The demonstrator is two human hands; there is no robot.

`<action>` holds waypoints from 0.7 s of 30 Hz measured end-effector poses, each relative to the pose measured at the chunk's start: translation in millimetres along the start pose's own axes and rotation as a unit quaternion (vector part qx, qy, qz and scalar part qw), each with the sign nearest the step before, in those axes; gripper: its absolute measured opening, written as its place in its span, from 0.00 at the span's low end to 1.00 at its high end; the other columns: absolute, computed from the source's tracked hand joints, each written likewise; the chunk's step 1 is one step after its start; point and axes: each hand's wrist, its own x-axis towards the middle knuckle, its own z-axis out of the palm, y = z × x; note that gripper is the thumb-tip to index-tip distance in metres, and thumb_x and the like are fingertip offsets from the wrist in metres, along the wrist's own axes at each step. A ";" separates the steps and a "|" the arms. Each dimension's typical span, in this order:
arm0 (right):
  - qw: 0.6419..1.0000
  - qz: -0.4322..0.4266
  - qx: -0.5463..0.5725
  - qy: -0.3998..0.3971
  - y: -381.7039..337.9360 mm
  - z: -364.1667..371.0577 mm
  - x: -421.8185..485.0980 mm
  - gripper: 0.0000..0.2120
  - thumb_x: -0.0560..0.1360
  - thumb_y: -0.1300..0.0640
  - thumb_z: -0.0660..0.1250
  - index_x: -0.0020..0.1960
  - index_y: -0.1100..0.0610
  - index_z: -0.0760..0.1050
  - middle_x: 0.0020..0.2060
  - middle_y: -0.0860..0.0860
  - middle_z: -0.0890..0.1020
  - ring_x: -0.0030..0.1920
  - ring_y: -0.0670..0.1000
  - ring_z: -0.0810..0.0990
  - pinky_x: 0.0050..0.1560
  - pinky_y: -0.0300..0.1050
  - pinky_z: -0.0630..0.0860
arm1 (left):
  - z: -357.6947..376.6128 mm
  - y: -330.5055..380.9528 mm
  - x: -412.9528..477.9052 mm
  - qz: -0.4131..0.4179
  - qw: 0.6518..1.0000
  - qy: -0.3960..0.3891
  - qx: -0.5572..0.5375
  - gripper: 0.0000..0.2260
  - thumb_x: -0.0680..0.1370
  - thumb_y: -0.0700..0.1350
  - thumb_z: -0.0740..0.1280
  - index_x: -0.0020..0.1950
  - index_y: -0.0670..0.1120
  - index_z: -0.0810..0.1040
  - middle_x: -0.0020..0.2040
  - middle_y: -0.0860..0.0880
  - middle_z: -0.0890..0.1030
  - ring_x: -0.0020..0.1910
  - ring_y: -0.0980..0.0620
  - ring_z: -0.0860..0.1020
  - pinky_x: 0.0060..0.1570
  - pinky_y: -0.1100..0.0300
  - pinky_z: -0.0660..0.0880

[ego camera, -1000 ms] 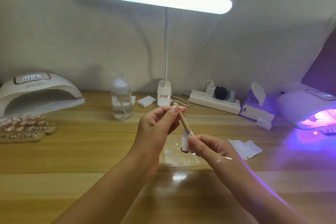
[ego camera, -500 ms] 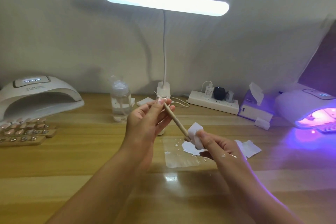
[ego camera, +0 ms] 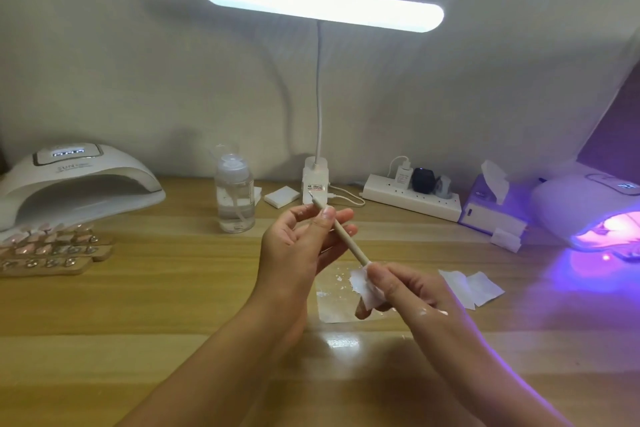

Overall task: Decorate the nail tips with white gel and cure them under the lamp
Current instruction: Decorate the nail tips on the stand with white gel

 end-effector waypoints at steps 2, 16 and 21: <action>0.998 0.039 0.040 -0.008 -2.0 -5.1 2.3 0.21 0.80 0.45 0.63 0.35 0.55 0.80 0.38 0.51 0.86 0.44 0.44 0.83 0.50 0.35 0.74 | -0.7 1.1 0.6 0.009 1.000 0.005 -0.006 0.11 0.80 0.40 0.65 0.62 0.39 0.73 0.48 0.45 0.86 0.47 0.49 0.85 0.41 0.64 0.80; 0.968 -0.022 0.042 0.245 3.2 -17.1 4.7 0.11 0.72 0.40 0.68 0.47 0.43 0.86 0.44 0.42 0.86 0.42 0.39 0.79 0.49 0.42 0.74 | 0.5 2.2 2.9 -0.019 0.998 -0.046 0.036 0.09 0.83 0.40 0.60 0.57 0.43 0.79 0.50 0.47 0.86 0.44 0.53 0.85 0.41 0.64 0.80; 0.908 -0.193 -0.211 0.306 10.4 -12.7 3.0 0.09 0.80 0.54 0.68 0.55 0.41 0.82 0.46 0.44 0.77 0.48 0.48 0.74 0.51 0.38 0.70 | 9.9 -9.5 -10.9 -0.148 0.974 -0.167 0.037 0.13 0.83 0.40 0.58 0.56 0.41 0.83 0.51 0.46 0.86 0.39 0.56 0.83 0.39 0.65 0.79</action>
